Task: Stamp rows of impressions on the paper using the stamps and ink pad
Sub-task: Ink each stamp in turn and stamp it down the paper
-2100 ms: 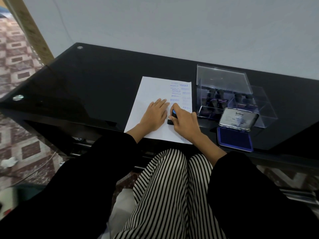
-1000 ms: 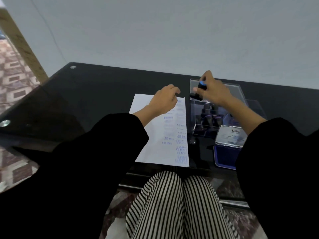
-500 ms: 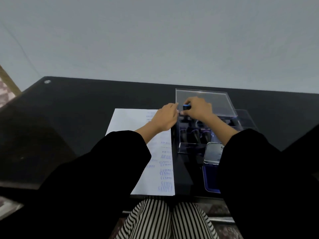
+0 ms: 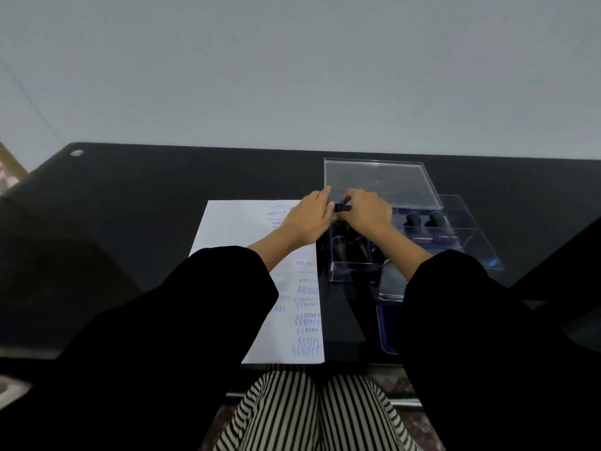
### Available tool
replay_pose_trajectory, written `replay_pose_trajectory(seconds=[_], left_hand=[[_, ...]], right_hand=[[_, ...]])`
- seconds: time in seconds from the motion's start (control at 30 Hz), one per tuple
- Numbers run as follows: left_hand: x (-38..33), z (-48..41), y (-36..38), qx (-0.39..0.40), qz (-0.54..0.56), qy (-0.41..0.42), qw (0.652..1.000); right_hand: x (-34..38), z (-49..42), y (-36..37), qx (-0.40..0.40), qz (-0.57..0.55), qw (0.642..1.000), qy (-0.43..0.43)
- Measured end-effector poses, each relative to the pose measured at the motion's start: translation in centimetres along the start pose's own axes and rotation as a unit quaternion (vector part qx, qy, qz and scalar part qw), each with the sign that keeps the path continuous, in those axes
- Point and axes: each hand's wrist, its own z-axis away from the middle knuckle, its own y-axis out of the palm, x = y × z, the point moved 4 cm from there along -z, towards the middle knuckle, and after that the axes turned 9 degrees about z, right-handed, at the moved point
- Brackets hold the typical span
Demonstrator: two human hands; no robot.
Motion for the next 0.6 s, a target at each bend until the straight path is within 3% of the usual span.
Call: replay_pose_trajectory(seconds=[0.6], left_hand=[[-4.3,1.7,-1.1,0.007,-0.045,0.053,0.998]], right_hand=[[-3.3,2.7,-4.8,-0.029,-0.036,0.999,-0.012]])
